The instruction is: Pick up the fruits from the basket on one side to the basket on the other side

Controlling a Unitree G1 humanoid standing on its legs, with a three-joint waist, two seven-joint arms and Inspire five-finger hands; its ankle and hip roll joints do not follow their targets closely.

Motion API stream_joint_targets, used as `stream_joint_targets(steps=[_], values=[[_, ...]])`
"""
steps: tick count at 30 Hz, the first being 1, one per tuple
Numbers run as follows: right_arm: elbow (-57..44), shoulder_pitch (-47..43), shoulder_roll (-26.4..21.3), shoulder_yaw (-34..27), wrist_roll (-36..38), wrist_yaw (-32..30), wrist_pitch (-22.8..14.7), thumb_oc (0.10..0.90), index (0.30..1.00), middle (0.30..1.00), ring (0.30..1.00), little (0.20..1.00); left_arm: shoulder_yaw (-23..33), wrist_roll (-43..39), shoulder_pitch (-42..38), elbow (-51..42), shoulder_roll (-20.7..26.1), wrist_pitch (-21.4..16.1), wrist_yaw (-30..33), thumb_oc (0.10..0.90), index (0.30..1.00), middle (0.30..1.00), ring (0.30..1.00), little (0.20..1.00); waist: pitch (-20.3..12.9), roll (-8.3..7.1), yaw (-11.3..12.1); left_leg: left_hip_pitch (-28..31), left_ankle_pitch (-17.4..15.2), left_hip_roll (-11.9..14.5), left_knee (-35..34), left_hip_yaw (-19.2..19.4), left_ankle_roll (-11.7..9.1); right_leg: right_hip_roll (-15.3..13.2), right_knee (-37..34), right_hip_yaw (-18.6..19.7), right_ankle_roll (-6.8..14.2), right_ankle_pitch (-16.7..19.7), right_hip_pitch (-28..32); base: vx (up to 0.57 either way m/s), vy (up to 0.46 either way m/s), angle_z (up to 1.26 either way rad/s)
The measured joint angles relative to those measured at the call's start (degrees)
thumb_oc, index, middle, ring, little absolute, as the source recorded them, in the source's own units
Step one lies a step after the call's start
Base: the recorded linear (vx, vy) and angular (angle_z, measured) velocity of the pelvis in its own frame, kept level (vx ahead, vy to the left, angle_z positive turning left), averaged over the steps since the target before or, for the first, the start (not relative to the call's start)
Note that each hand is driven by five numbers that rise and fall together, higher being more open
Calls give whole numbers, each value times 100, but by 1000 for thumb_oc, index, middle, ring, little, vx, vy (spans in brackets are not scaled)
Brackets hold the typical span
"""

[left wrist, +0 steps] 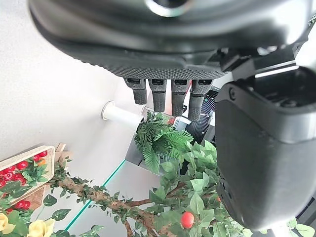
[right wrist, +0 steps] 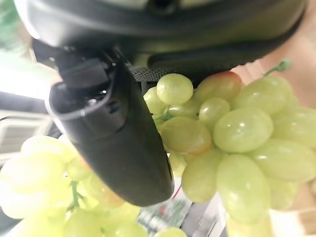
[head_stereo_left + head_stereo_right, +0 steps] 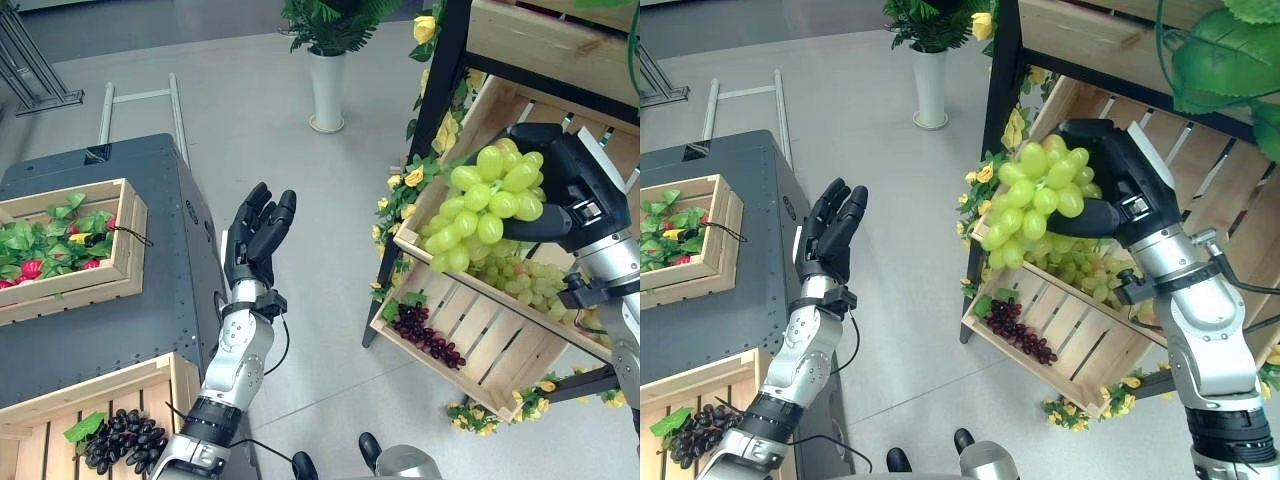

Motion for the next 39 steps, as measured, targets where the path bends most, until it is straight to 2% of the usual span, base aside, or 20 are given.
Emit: stream_joint_targets(steps=[6,8,16,21,26,27,28,32,39], values=[[950,17,8,82,-1,-824,635,400,300,300,300,300,-132,0,4,0,0,5,31,800,900,900,900,900,-3,-5,22,-7,8,0,0,-20,12,-2,-4,-18,-2,1,8,-10,-6,1],[1202,17,17,138,-1,-1016,726,400,300,300,300,300,-153,-2,5,2,0,6,33,800,900,900,900,900,-3,-5,30,-7,6,0,0,-25,10,-2,-5,-26,-2,1,9,0,0,0],[2335,-332,18,345,13,-1755,804,400,300,300,300,300,-471,-11,2,20,14,27,48,800,900,900,900,900,-37,-60,193,-5,2,-9,-1,-87,3,-18,-9,-99,-1,1,38,-8,-5,4],[3238,-743,9,425,20,-2729,910,400,300,300,300,300,-568,-21,2,58,70,103,137,800,900,900,900,900,-60,-96,314,-12,3,-42,0,-189,5,-45,-9,-200,-2,0,49,-13,4,6],[3438,-760,-2,425,-27,-3253,937,400,300,300,300,300,-572,-130,2,59,267,142,197,800,900,900,900,900,-60,-96,353,-19,-4,-59,-1,-202,26,-62,-9,-236,-1,0,48,-4,2,1],[3502,-773,-16,425,-170,-3254,958,456,385,385,385,385,-571,-131,2,58,305,142,198,800,900,900,900,900,-60,-96,352,-19,-7,-62,-1,-205,30,-70,-9,-320,-1,0,47,0,0,0],[3508,-774,-32,425,-250,-3252,983,800,900,900,900,900,-570,-131,2,58,308,142,198,800,900,900,900,900,-60,-96,353,-19,-10,-63,-1,-208,31,-73,-9,-337,-1,0,47,0,0,0],[3493,-795,-92,453,-1073,-3155,1106,800,900,900,900,900,-574,-131,2,58,303,148,193,800,900,900,900,900,-59,-96,355,-21,-14,-64,-1,-208,33,-72,-10,-337,-2,-1,43,0,0,0],[2872,-598,-695,517,-1922,-2180,1348,800,900,900,900,900,-556,-129,3,44,303,348,188,800,900,900,900,900,-59,-95,279,-93,-14,-59,0,-179,35,-66,-9,-315,-3,-1,-40,-1,0,-1]])
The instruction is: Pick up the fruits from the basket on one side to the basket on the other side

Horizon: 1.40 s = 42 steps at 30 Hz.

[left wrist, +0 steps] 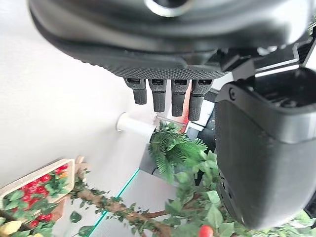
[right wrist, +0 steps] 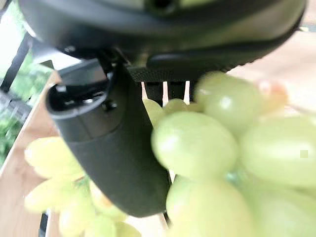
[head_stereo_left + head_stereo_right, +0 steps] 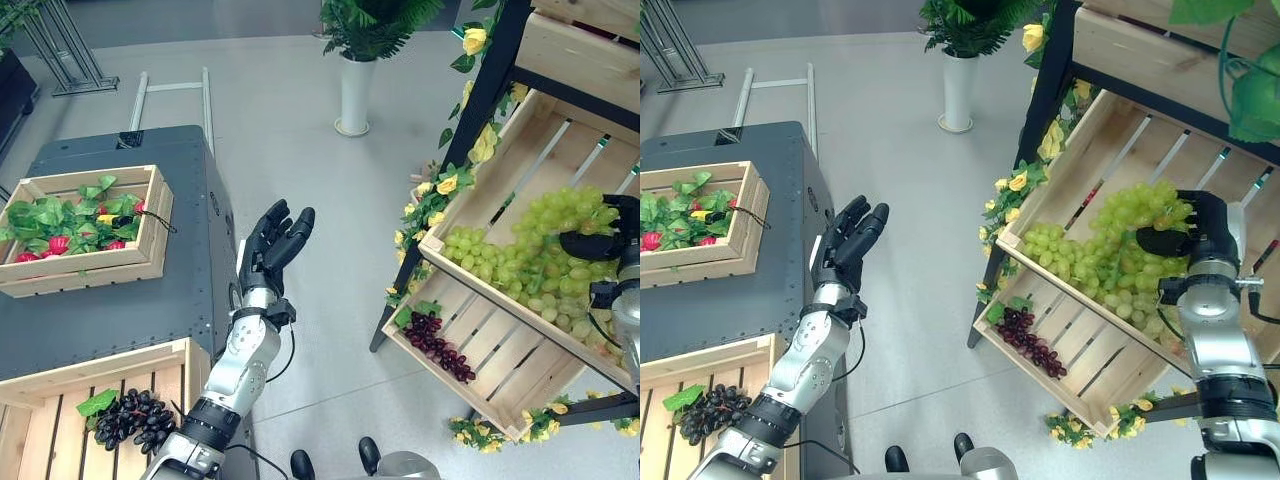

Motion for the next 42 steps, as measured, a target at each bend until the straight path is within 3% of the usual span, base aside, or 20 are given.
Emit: stream_joint_targets(steps=[10,20,26,35,39,42], values=[[-815,412,-203,-2,-543,884,-64,800,900,900,900,900,21,8,4,-4,-5,154,-100,800,900,900,900,900,0,-1,-291,2,-22,12,-1,113,3,11,2,67,0,1,-35,4,-10,-5],[-1327,619,-490,-57,-765,1345,-571,800,900,900,900,900,41,12,19,-7,-9,184,-245,800,900,900,900,900,0,-1,-465,20,-71,32,1,324,17,25,3,187,6,16,-107,8,-14,-11],[-1801,978,-488,-245,-773,1333,-1003,800,900,900,900,900,47,17,24,-8,-11,184,-252,800,900,900,900,900,0,0,-596,28,-90,42,-1,364,10,31,3,189,6,17,-98,4,-2,-3],[-2743,1114,-385,-708,-652,953,-1453,800,900,900,900,900,66,21,91,-8,-17,184,-237,800,900,900,900,900,-8,26,-595,38,-91,51,-1,389,8,39,2,207,5,19,-107,-2,3,-1],[-3063,1120,-47,-709,-410,793,-1645,800,900,900,900,900,108,21,230,-8,-34,184,-230,800,900,900,900,900,-12,62,-566,34,-89,47,27,354,9,36,4,184,-2,24,-89,-12,10,4],[-3333,1111,270,-705,-112,704,-1735,800,900,900,900,900,108,22,293,-8,-100,183,-215,800,900,900,900,900,-37,171,-473,28,-89,33,35,295,10,22,4,165,-3,24,-88,-6,3,1]])
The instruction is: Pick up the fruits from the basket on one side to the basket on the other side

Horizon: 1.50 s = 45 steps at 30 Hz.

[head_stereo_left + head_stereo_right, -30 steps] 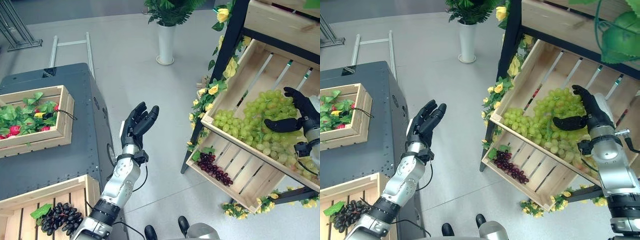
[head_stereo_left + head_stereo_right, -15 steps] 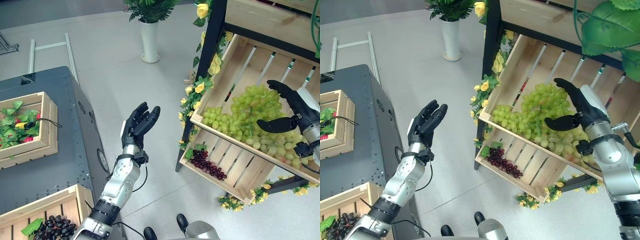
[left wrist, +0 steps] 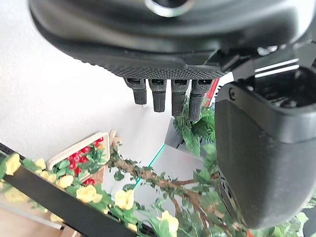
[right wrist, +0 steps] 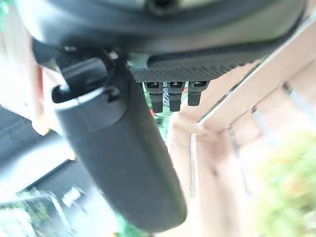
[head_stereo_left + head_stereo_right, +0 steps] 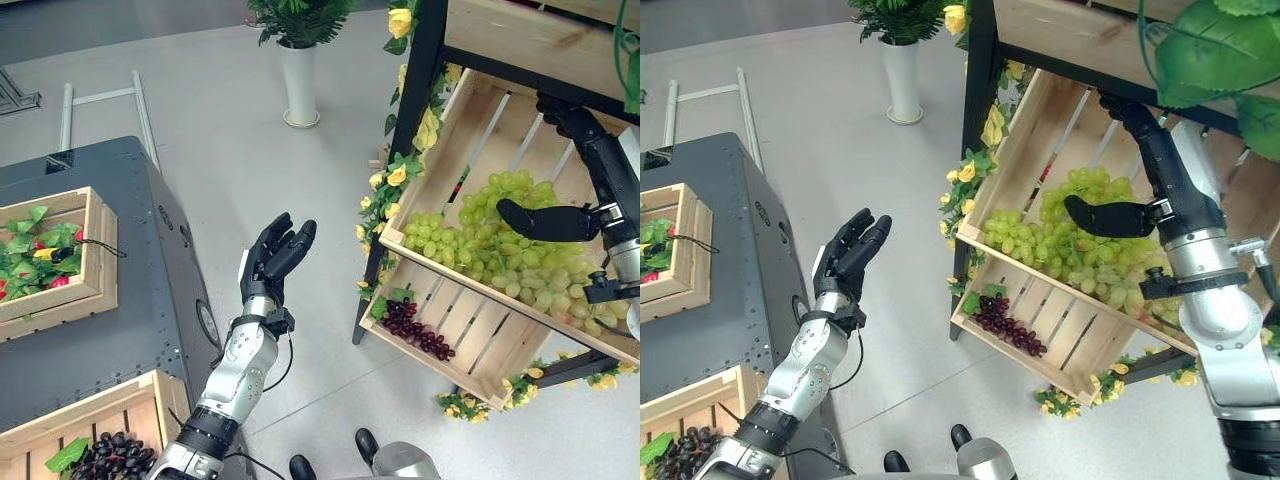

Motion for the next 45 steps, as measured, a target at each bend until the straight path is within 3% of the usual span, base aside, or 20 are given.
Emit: stream_joint_targets(steps=[8,13,19,21,25,32,38,45], values=[[-215,-65,499,359,949,121,-5,800,900,900,900,900,128,12,115,-5,-202,-1,52,800,900,900,900,900,-73,169,213,-39,6,-4,-35,-204,-6,-3,-1,-66,-3,-4,-6,-13,-9,3],[-268,-112,740,980,1195,537,-6,800,900,900,900,900,134,18,137,-5,-220,-3,71,800,900,900,900,900,-75,171,405,-88,56,-13,-31,-488,-34,1,-2,-297,-29,-21,21,-16,-30,21],[-247,-116,1198,1157,1785,672,-8,800,900,900,900,900,429,57,236,-6,-223,-18,211,800,900,900,900,900,-76,170,541,-109,101,-23,-10,-659,-39,-5,-3,-427,-34,-25,55,-17,-46,12],[-248,-121,1329,1274,1889,934,-8,800,900,900,900,900,442,77,236,-6,-235,-21,210,800,900,900,900,900,-79,167,597,-120,118,-25,-36,-775,-55,-5,-4,-554,-45,-33,77,-5,-39,23],[-204,-125,1405,1886,2487,1713,-7,800,900,900,900,900,452,110,259,-7,-251,-24,193,800,900,900,900,900,-81,163,924,-189,178,-15,1,-973,-82,-4,-3,-754,-88,-58,80,-1,-55,25],[40,-127,1979,2088,3418,2577,-4,800,900,900,900,900,824,112,448,-34,-241,-53,196,800,900,900,900,900,-84,102,1310,-226,214,-53,3,-1231,-71,-4,-3,-1001,-126,-92,147,10,-49,19],[479,-120,2246,2482,3413,2862,66,800,900,900,900,900,913,329,592,-34,-216,-163,304,800,900,900,900,900,-135,6,1476,-273,236,-76,3,-1379,-81,-18,-5,-1167,-133,-129,162,21,-41,13],[972,5,2261,2862,3340,2971,284,800,900,900,900,900,1063,796,884,-34,-199,-378,744,800,900,900,900,900,-141,-3,1618,-332,260,-90,3,-1503,-84,-26,-6,-1303,-144,-150,152,41,-19,10]])
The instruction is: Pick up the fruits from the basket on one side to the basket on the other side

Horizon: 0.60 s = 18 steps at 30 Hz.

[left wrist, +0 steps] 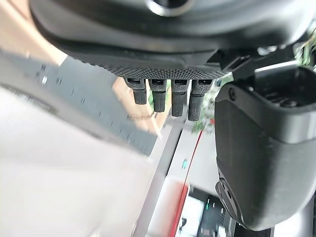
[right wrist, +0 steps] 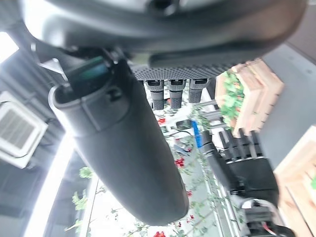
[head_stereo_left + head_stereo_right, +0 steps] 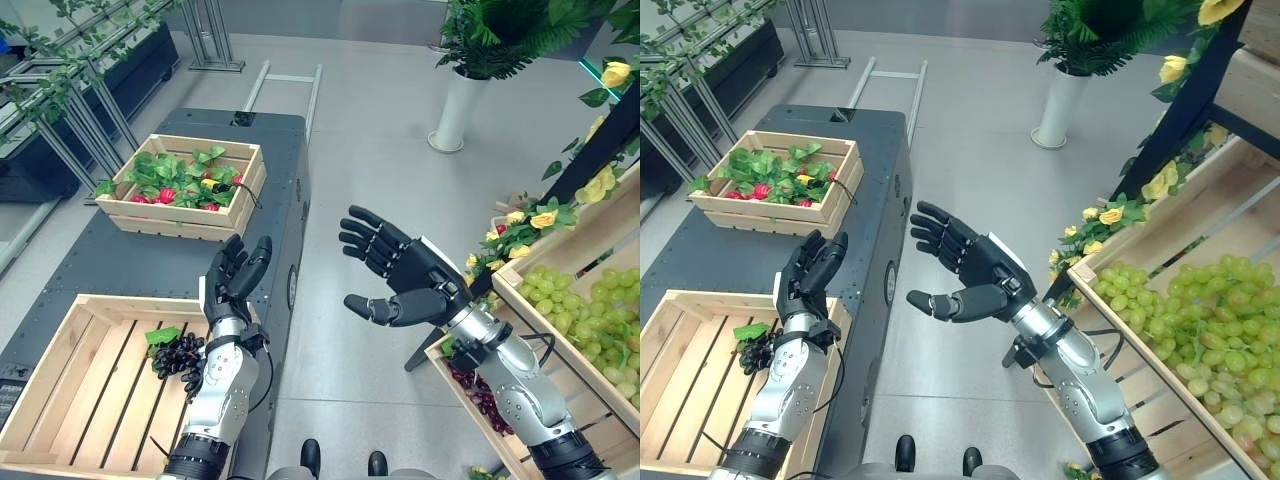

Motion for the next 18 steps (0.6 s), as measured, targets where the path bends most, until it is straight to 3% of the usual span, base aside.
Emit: stream_joint_targets(steps=[6,9,10,15,18], values=[[875,268,172,171,-230,-169,42,800,900,900,900,900,372,729,119,5,116,-136,501,800,900,900,900,900,1,12,182,-102,30,-31,0,-230,-21,-18,0,-189,-14,-67,-3,46,15,21],[1243,281,188,349,-409,-418,96,800,900,900,900,900,426,1088,160,185,499,-132,583,800,900,900,900,900,8,79,223,-231,78,-37,1,-378,-32,-23,2,-340,-19,-92,-73,5,42,28],[1331,285,184,377,-425,-476,165,800,900,900,900,900,459,1119,166,278,625,-134,582,800,900,900,900,900,45,146,313,-262,104,-41,2,-390,-24,-23,3,-363,-19,-91,-96,-53,76,15],[1791,162,30,658,-669,-717,161,800,900,900,900,900,495,1630,150,1153,1173,-140,639,800,900,900,900,900,203,448,324,-608,226,-56,4,-531,-37,-31,35,-593,-1,-89,-390,-88,84,18],[2078,177,-194,824,-766,-894,161,800,900,900,900,900,505,1836,144,1614,1221,-138,845,800,900,900,900,900,387,564,366,-659,249,-65,6,-556,-44,-31,45,-620,9,-83,-460,-64,57,7]])
